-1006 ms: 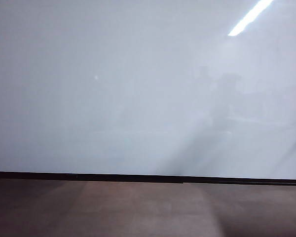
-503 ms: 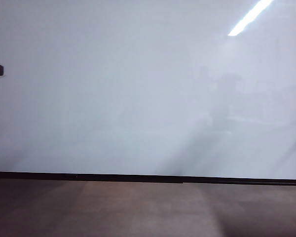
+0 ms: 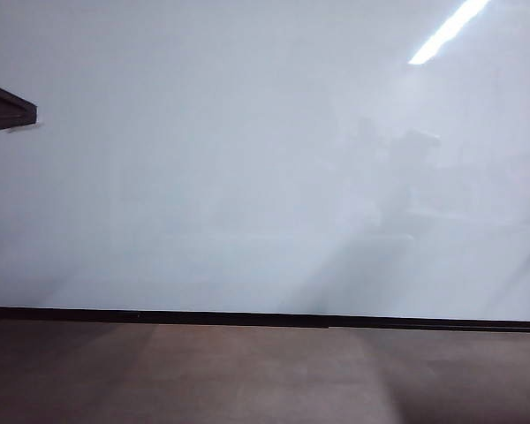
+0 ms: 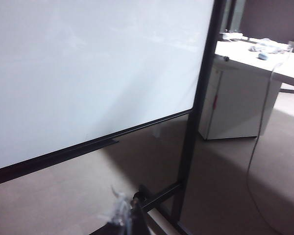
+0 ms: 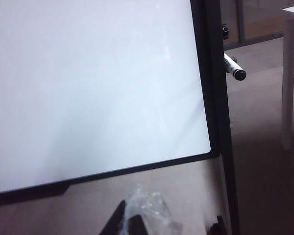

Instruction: Reach to the right to find the marker pen, pick it up, and write the number 17 on the whiteboard.

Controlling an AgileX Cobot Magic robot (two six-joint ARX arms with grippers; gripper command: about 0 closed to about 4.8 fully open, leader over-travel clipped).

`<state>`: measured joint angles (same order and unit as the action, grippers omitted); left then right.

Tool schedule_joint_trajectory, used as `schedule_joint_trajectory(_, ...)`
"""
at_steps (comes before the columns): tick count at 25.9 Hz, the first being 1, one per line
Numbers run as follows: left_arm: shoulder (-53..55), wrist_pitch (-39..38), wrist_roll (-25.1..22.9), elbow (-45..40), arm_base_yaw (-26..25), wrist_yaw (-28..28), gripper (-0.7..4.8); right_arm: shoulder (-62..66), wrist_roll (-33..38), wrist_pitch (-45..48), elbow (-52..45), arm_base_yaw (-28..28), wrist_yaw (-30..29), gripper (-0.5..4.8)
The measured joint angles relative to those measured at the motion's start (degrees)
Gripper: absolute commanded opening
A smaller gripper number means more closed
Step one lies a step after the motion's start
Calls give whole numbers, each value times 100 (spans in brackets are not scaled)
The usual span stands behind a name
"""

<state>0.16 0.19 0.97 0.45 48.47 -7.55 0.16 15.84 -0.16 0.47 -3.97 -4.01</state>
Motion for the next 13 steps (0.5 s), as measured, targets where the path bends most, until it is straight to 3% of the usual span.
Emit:
schedule_joint_trajectory(4,0,0,0,0,-9,0,-5,9,42,374,114,-2,695,-6)
schedule_joint_trajectory(8,0,0,0,0,-9,0,-5,42,28,962,852,-2,1613,-5)
schedule_joint_trajectory(13,0,0,0,0,-9,0,-5,763,-343,1541,1982,-9,1882,-5)
